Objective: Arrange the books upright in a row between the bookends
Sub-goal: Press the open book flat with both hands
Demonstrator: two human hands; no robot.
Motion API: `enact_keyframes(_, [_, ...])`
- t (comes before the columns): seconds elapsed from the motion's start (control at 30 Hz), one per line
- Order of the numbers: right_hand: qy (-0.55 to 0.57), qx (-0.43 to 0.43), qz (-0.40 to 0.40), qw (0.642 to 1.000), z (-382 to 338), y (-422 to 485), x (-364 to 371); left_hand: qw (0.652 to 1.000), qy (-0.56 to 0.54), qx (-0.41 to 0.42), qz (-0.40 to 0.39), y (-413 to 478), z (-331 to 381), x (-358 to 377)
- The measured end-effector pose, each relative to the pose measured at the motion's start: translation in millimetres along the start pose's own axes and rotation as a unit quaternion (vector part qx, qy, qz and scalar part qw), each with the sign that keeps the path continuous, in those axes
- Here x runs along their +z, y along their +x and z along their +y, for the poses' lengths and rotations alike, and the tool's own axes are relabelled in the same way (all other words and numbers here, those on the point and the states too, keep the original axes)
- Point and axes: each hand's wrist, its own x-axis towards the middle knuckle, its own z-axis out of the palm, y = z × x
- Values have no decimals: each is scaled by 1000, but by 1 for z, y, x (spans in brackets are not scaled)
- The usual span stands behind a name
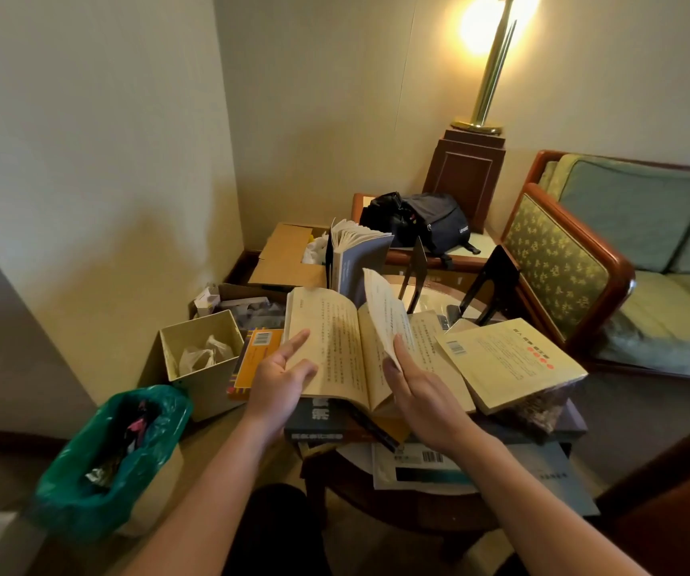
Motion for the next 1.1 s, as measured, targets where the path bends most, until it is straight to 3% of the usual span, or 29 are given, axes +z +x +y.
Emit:
enact_keyframes(0.17, [-154, -43, 25, 987, -14, 5, 15, 1000, -14, -20, 5, 1, 1, -3])
enact_keyframes(0.4, [-370, -131, -4, 920, -28, 16, 33, 998, -18, -62, -2, -4, 3, -12])
enact_keyframes(0.53, [-353, -115, -15, 928, -27, 25, 26, 997, 75, -19, -8, -6, -3, -12])
enact_keyframes(0.73, [-347, -23, -74, 935, -1, 59, 17, 995, 96, -18, 14, -4, -15, -12])
enact_keyframes(0.9, [-330, -2, -44, 943, 11, 81, 18, 986, 162, -31, 33, 0, -31, -12])
enact_keyframes(1.0, [-342, 1, -31, 939, 16, 85, 25, 960, 273, -32, 49, -5, -28, -6])
enact_keyframes(1.1, [-356, -4, -24, 934, 23, 86, 30, 870, 486, -18, 83, -1, -30, -3])
